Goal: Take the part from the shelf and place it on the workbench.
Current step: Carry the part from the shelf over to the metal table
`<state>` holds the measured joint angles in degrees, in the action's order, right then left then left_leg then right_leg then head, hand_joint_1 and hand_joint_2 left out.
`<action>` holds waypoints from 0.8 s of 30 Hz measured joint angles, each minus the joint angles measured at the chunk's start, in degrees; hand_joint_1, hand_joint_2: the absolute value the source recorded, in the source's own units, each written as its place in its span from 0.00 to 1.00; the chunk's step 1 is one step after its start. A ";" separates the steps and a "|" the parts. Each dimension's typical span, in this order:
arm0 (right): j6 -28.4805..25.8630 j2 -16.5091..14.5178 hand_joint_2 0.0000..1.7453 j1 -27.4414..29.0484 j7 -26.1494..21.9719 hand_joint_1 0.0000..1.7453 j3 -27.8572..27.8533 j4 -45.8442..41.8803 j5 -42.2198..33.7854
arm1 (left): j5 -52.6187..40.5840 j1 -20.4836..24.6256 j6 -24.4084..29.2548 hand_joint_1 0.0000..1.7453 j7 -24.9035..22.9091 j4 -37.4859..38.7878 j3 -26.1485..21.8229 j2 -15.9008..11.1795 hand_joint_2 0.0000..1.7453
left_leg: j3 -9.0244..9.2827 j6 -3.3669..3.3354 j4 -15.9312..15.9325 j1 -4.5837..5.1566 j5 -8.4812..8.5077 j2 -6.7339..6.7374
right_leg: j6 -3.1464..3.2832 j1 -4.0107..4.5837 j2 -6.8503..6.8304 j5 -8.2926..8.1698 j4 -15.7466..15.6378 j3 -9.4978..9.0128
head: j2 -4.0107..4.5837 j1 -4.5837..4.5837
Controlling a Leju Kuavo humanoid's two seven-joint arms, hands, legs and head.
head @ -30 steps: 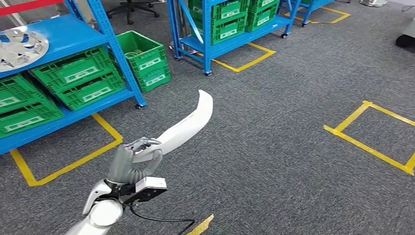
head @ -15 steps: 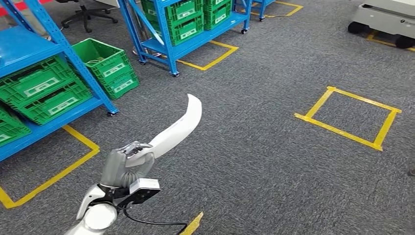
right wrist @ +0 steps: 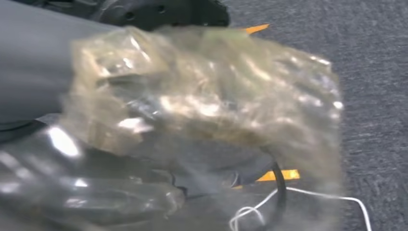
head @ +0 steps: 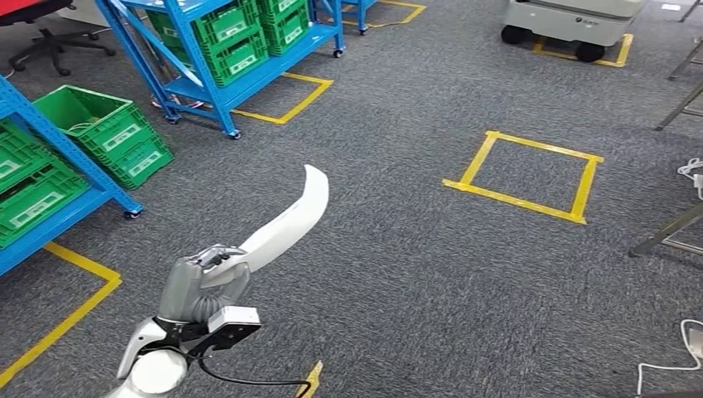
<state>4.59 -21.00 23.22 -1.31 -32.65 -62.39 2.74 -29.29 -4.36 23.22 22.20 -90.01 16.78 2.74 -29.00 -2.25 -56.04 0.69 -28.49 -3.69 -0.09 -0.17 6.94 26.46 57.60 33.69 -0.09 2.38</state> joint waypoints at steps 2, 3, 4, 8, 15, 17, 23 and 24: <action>-0.04 -0.01 0.00 0.16 0.01 0.00 0.25 -0.14 -0.05 | -0.03 0.00 -0.03 1.00 0.08 -0.09 -0.04 0.13 1.00 | 0.43 0.21 1.14 -0.35 0.68 1.44 | -0.50 0.10 -2.38 1.26 1.83 1.25 | 0.00 -0.22; -0.09 -0.01 0.00 0.15 0.00 0.00 0.33 -0.26 -0.14 | -0.05 -0.04 -0.07 1.00 0.15 -0.12 -0.08 0.19 1.00 | 0.56 0.31 1.48 -0.52 0.88 2.28 | -0.76 0.05 -4.13 2.86 4.47 2.60 | 0.00 -0.36; -0.15 -0.01 0.00 0.12 -0.01 0.00 0.45 -0.37 -0.25 | -0.11 -0.13 -0.13 1.00 0.26 -0.14 -0.12 0.23 1.00 | 0.57 0.30 1.53 -0.52 0.89 3.09 | -1.20 -0.10 -5.52 4.79 8.03 4.33 | 0.00 -0.51; -0.45 -0.01 0.00 0.47 0.03 0.00 1.09 -0.56 -0.82 | -0.94 -0.32 -0.39 1.00 0.72 -0.15 -0.16 0.26 1.00 | 0.49 0.84 1.41 -0.90 0.64 6.41 | -2.90 -1.37 -6.93 6.00 13.60 6.44 | 0.00 -0.57; -0.55 -0.01 0.00 1.09 0.21 0.00 2.71 -0.87 -1.31 | -2.56 -0.46 -0.14 1.00 0.64 -0.85 -0.08 0.22 1.00 | 0.74 3.89 -0.11 -1.40 -0.57 9.46 | -1.59 -1.58 -8.85 1.79 0.99 -1.04 | 0.00 -0.15; -0.58 -0.01 0.00 1.26 0.29 0.00 3.02 -0.87 -1.31 | -2.56 -0.56 -0.05 1.00 0.61 -1.12 -0.09 0.20 1.00 | 0.18 4.32 -1.80 -1.72 -2.28 8.01 | -0.75 -1.47 -7.92 1.59 0.96 -0.82 | 0.00 -0.03; -0.60 -0.01 0.00 1.30 0.91 0.00 3.27 -0.91 -0.94 | -2.48 -1.73 0.14 1.00 0.63 -1.34 -0.25 -0.04 1.00 | -6.79 2.65 -16.56 -0.93 -8.09 4.07 | 0.68 -0.17 -4.06 0.98 0.94 -0.16 | 0.00 0.16; -0.57 -0.01 0.00 1.35 1.08 0.00 3.33 -0.92 -0.83 | -2.47 -1.78 0.17 1.00 0.66 -1.38 -0.26 -0.08 1.00 | -5.61 1.90 -13.83 -0.40 -5.91 3.61 | 0.79 0.01 -3.31 0.91 0.94 -0.22 | 0.00 0.15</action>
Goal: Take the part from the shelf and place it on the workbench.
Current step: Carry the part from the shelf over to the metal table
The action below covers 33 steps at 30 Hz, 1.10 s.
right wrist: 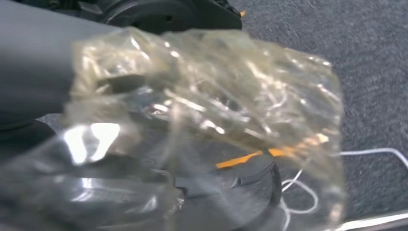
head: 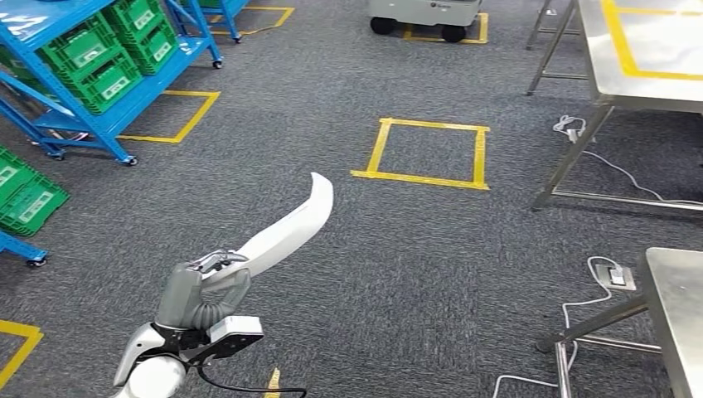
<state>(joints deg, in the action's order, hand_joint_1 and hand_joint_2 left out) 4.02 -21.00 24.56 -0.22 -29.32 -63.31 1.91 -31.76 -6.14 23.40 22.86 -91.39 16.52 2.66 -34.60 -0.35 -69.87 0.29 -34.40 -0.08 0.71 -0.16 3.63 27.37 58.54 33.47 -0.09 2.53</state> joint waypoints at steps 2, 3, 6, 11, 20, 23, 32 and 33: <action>0.02 -0.03 0.00 0.07 0.39 0.00 0.31 -0.09 0.20 | 0.01 -0.04 0.07 1.00 0.07 -0.24 -0.05 -0.07 1.00 | 3.27 -1.77 7.50 1.10 4.26 -2.25 | 0.11 0.15 1.30 -0.16 0.00 -0.05 | 0.00 -0.03; 0.01 -0.05 0.00 0.13 0.59 0.00 0.54 -0.20 0.27 | 0.02 -0.07 0.11 1.00 0.09 -0.40 -0.10 -0.10 1.00 | 4.48 -2.47 10.39 1.47 5.27 -3.31 | 0.03 0.12 1.89 -0.27 0.02 0.08 | 0.00 0.03; -0.24 -0.09 0.00 0.71 1.30 0.00 1.22 -0.62 0.33 | 0.11 -0.30 0.22 1.00 0.14 -0.73 -0.22 -0.16 1.00 | 5.31 -3.15 13.14 1.61 5.40 -3.39 | -0.77 0.02 3.51 -0.84 -0.23 0.88 | 0.00 0.23; -1.10 -0.04 0.00 1.95 2.72 0.00 2.17 -2.30 0.15 | 0.50 -1.19 0.27 1.00 0.11 -0.98 -0.47 -0.15 1.00 | 6.10 -2.51 15.48 0.90 6.76 0.22 | -2.02 0.18 -2.13 4.90 9.18 5.81 | 0.00 -0.08; -1.87 0.01 0.00 3.25 4.79 0.00 4.07 -4.30 -0.20 | -0.73 -1.61 -1.32 1.00 -1.33 -1.32 -1.48 -0.02 1.00 | 6.22 0.32 13.41 0.41 4.83 6.01 | -2.83 -1.11 -6.88 1.29 0.34 -0.77 | 0.00 0.06; -1.98 0.01 0.00 3.85 5.17 0.00 4.43 -4.78 -0.23 | -0.80 -1.61 -1.32 1.00 -1.43 -1.55 -1.57 0.08 1.00 | 6.12 1.15 12.47 -0.05 3.84 5.31 | -1.44 -1.08 -5.27 0.92 0.24 -0.47 | 0.00 0.25; -2.02 0.01 0.00 4.56 5.77 0.00 5.20 -6.22 -0.23 | -1.49 -2.10 -2.21 1.00 -2.01 -1.92 -2.37 0.14 1.00 | 2.80 0.31 5.94 -0.40 2.73 -1.84 | -0.28 -0.51 1.02 0.01 0.15 0.18 | 0.00 0.45; -2.01 0.01 0.00 4.53 5.78 0.00 5.28 -6.31 -0.23 | -1.60 -2.06 -2.36 1.00 -2.09 -2.04 -2.45 0.20 1.00 | 4.26 -0.01 9.34 -0.38 4.00 -3.23 | -0.48 -0.53 1.72 -0.14 0.19 0.33 | 0.00 0.44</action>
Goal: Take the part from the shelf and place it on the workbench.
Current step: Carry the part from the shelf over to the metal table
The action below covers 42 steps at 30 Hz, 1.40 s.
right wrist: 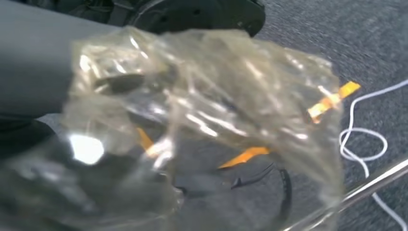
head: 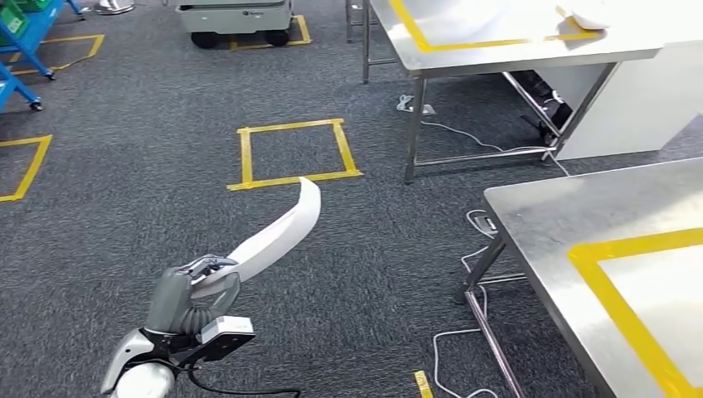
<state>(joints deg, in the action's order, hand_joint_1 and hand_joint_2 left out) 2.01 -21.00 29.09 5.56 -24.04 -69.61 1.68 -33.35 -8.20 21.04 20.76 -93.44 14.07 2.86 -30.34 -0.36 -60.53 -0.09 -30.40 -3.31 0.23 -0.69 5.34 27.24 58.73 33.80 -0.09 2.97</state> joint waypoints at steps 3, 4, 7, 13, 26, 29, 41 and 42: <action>0.00 -0.01 0.00 0.09 0.06 0.00 0.20 -0.21 0.00 | -0.15 0.13 -0.15 1.00 -0.16 -0.30 -0.15 0.17 1.00 | 1.17 -0.53 3.37 0.23 0.59 -1.24 | -1.10 -0.35 1.84 -0.66 -0.18 0.77 | 0.00 0.00; 0.01 0.00 0.00 0.18 0.08 0.00 0.23 -0.23 0.02 | -0.19 0.19 -0.24 1.00 -0.21 -0.39 -0.19 0.25 1.00 | 1.25 -0.67 3.71 0.21 0.91 -0.54 | -1.41 -0.47 1.86 -0.81 -0.15 1.09 | 0.00 -0.02; 0.14 0.01 0.00 0.20 0.16 0.00 0.27 -0.33 0.24 | -0.48 0.29 -0.68 1.00 -0.27 -0.63 -0.36 0.61 1.00 | 1.50 -1.14 5.00 0.06 1.92 1.81 | -1.80 -0.18 -2.46 1.90 3.90 3.42 | 0.00 -0.32; 0.56 0.02 0.00 0.22 0.41 0.00 0.43 -0.42 0.69 | -1.02 -0.01 -1.12 1.00 -0.36 -0.70 -0.70 0.86 1.00 | 1.18 -1.20 4.90 0.29 1.84 6.80 | -2.92 -0.24 -5.66 5.12 10.92 4.77 | 0.00 -0.48; 0.91 0.04 0.00 0.30 0.41 0.00 0.43 -1.18 0.80 | -1.25 -0.13 -1.17 1.00 -0.33 -1.29 -1.49 1.23 1.00 | -5.41 1.69 -11.87 -0.11 -6.74 3.87 | 0.34 -0.03 -3.80 1.18 -1.30 -2.19 | 0.00 0.36; 0.97 0.04 0.00 0.30 0.37 0.00 0.43 -1.18 0.80 | -1.25 -0.17 -1.17 1.00 -0.33 -1.29 -1.54 1.22 1.00 | -3.32 1.23 -6.23 -0.18 -1.45 2.80 | 0.23 -0.02 -1.58 1.07 -1.25 -2.31 | 0.00 0.37; 1.17 0.04 0.00 -0.05 0.17 0.00 0.39 -1.18 0.84 | -1.42 -0.18 -1.31 1.00 -0.17 -1.44 -1.96 1.27 1.00 | 0.10 -1.46 4.40 0.07 2.38 4.72 | -2.43 -0.04 -4.76 7.99 14.19 6.83 | 0.00 -0.29; 1.16 0.04 0.00 0.00 0.17 0.00 0.36 -1.18 0.85 | -1.42 -0.18 -1.32 1.00 -0.17 -1.44 -1.98 1.27 1.00 | 0.07 -1.45 4.37 0.14 2.37 5.49 | -2.48 -0.04 -4.95 7.64 14.43 6.67 | 0.00 -0.30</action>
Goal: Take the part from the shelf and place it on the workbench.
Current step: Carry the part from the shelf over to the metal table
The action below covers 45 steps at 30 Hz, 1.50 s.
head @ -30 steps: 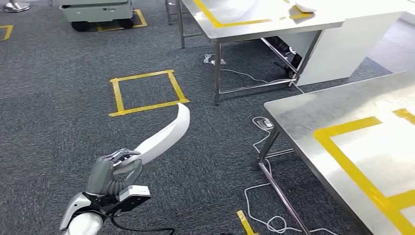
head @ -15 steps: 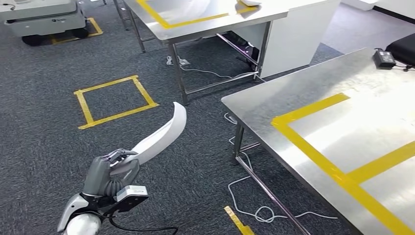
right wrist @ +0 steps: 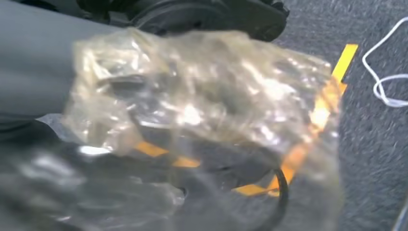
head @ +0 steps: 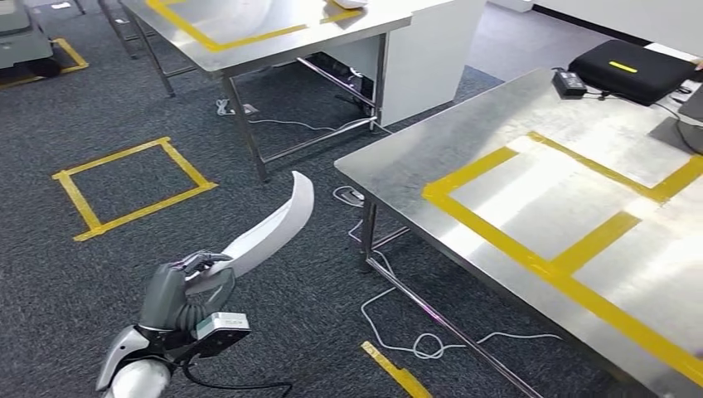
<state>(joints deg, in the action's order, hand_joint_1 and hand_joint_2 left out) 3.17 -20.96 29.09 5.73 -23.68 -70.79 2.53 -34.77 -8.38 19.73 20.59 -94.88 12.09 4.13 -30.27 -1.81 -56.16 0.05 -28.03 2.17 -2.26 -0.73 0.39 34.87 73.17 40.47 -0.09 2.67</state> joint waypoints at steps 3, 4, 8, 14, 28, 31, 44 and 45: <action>-0.01 0.00 0.00 0.03 -0.01 0.00 -0.07 0.00 0.01 | 0.00 0.04 -0.02 1.00 0.00 -0.02 -0.03 0.00 1.00 | 0.13 0.25 -0.14 0.24 -0.17 1.98 | 0.30 0.23 -2.25 -4.42 -10.25 -6.22 | 0.00 -0.02; -0.01 0.00 0.00 -0.04 -0.03 0.00 -0.06 0.00 0.01 | 0.00 0.05 -0.03 1.00 0.00 -0.03 -0.05 -0.01 1.00 | 0.18 0.47 -0.24 0.39 -0.29 2.46 | 0.58 0.36 -3.21 -5.32 -13.64 -8.26 | 0.00 0.01; 0.08 0.00 0.00 0.09 -0.16 0.00 -0.07 0.01 0.02 | 0.00 0.16 -0.07 1.00 0.00 -0.05 -0.08 0.06 1.00 | 0.54 1.61 -0.45 0.54 -0.64 3.87 | 1.79 0.54 -2.83 -5.77 -16.32 -9.26 | 0.00 0.27; 2.42 0.00 0.00 -0.86 -1.45 0.00 -0.71 0.64 1.83 | 1.46 1.70 -0.69 1.00 2.42 0.35 0.70 -0.60 1.00 | -5.47 3.09 -15.43 -0.23 -9.00 -1.52 | 3.07 0.21 0.63 -6.72 -16.55 -9.24 | 0.00 0.60; 4.89 0.00 0.00 -3.21 -2.91 0.00 -2.99 3.49 4.16 | 1.74 7.04 -1.07 1.00 2.40 1.98 4.75 -2.07 1.00 | 0.35 0.15 0.34 -0.52 0.05 -1.88 | 0.13 0.13 0.48 -1.71 -5.24 -1.83 | 0.00 -0.18; 4.93 0.00 0.00 -3.17 -2.91 0.00 -3.07 3.78 4.16 | 1.73 7.07 -1.13 1.00 2.34 2.46 4.91 -2.18 1.00 | 0.31 0.15 0.28 -0.39 -0.01 0.61 | -0.18 0.07 -0.11 -1.11 -0.88 -0.15 | 0.00 -0.19; 6.29 0.00 0.00 -4.01 -3.78 0.00 -3.98 4.63 6.30 | 1.96 9.17 -2.63 1.00 1.43 3.51 5.89 -2.44 1.00 | -5.03 3.01 -14.12 -0.45 -8.51 -1.29 | 2.65 0.19 0.38 -7.33 -16.54 -8.46 | 0.00 0.50; 6.63 0.00 0.00 -4.20 -4.02 0.00 -4.23 4.88 6.72 | 2.14 9.36 -2.90 1.00 1.38 3.83 6.05 -2.47 1.00 | -6.13 2.95 -16.39 -0.44 -8.89 -1.50 | 2.69 0.24 1.14 -7.38 -16.52 -8.41 | 0.00 0.51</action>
<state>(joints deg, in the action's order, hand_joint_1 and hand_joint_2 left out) 9.81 -20.96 24.89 1.71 -27.91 -65.91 9.25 -32.64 0.98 16.82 21.97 -91.05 18.14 1.66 -36.40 1.13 -72.55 -0.40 -36.92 0.68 0.44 -0.49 1.53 27.49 56.65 32.06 -0.09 3.17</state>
